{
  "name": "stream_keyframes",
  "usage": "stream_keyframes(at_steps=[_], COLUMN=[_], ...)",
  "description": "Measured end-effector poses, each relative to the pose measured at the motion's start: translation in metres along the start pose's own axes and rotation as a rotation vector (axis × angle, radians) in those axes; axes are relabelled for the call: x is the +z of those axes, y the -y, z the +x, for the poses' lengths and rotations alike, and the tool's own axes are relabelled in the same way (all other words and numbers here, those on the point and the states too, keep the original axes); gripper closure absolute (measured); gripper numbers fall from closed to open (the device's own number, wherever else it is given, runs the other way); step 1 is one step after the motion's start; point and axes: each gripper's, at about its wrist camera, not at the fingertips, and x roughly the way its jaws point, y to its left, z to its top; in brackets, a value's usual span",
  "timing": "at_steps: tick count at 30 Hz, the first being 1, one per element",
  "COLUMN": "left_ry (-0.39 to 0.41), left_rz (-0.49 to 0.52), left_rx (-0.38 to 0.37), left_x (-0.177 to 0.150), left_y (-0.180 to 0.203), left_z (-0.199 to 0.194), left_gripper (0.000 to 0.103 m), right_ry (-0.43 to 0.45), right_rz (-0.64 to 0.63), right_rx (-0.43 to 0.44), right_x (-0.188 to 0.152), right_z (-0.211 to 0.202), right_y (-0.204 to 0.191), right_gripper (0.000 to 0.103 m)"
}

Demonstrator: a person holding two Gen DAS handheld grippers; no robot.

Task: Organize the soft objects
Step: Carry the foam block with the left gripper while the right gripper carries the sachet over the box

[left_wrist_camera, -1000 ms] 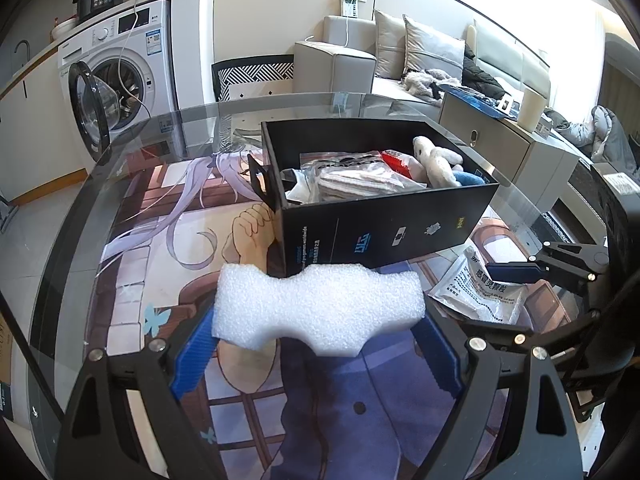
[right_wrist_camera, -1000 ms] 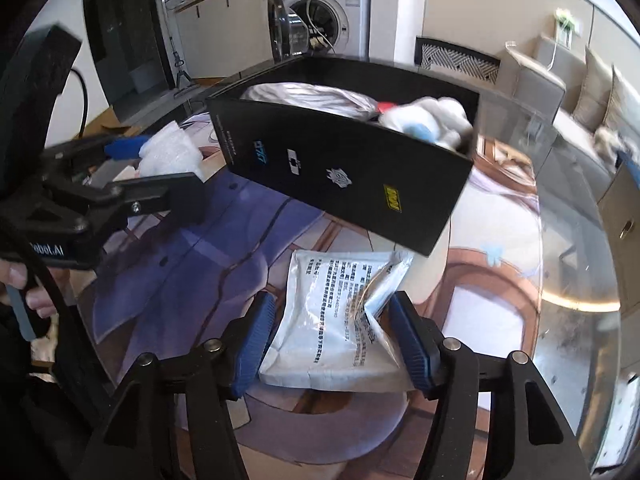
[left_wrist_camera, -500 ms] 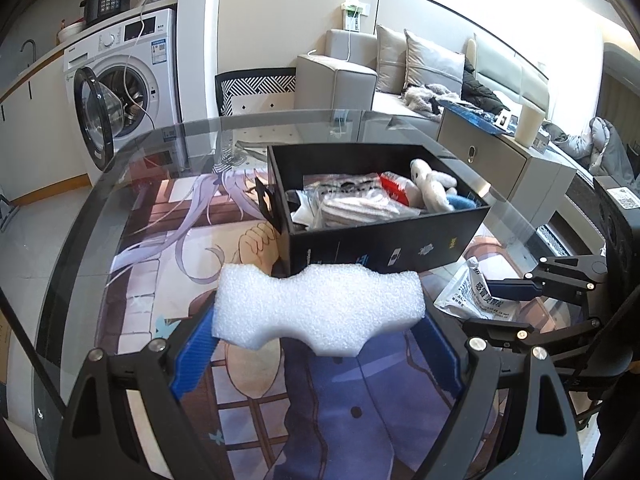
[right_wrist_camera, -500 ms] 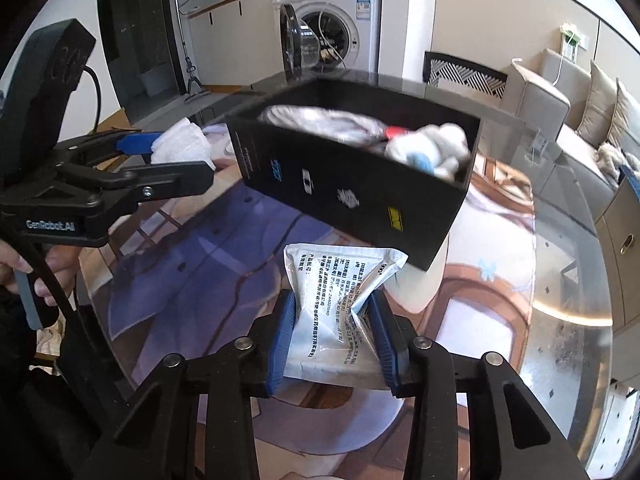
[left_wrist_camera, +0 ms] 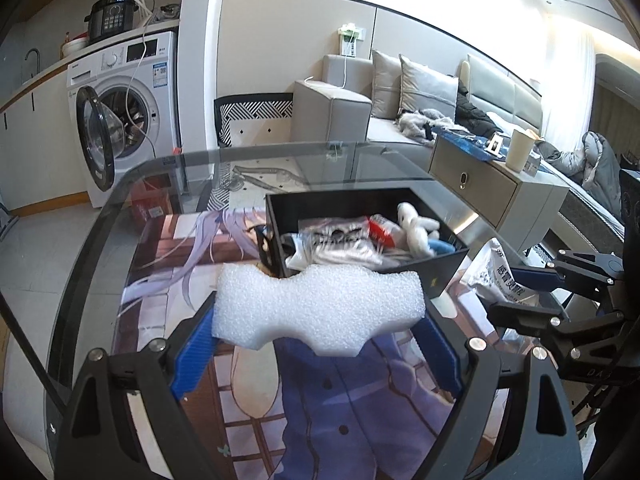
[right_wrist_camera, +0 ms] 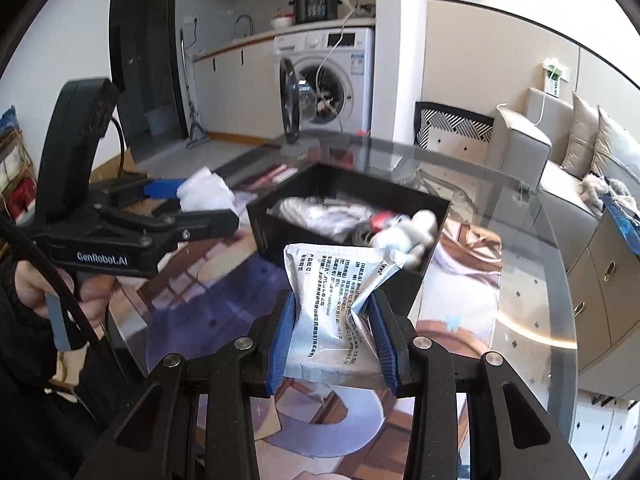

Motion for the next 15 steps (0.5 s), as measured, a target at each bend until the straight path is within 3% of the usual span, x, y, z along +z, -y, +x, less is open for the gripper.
stream_keyframes(at_steps=[15], left_ry=[0.071], left_rz=[0.032], left_rx=[-0.011], left_x=[0.034], left_y=[0.005], left_z=[-0.001], left_gripper=[0.014], right_ry=[0.133], right_rz=[0.069], right_rx=[-0.046], right_x=[0.037], right_z=[-0.015], right_y=[0.023], right_gripper=[0.065])
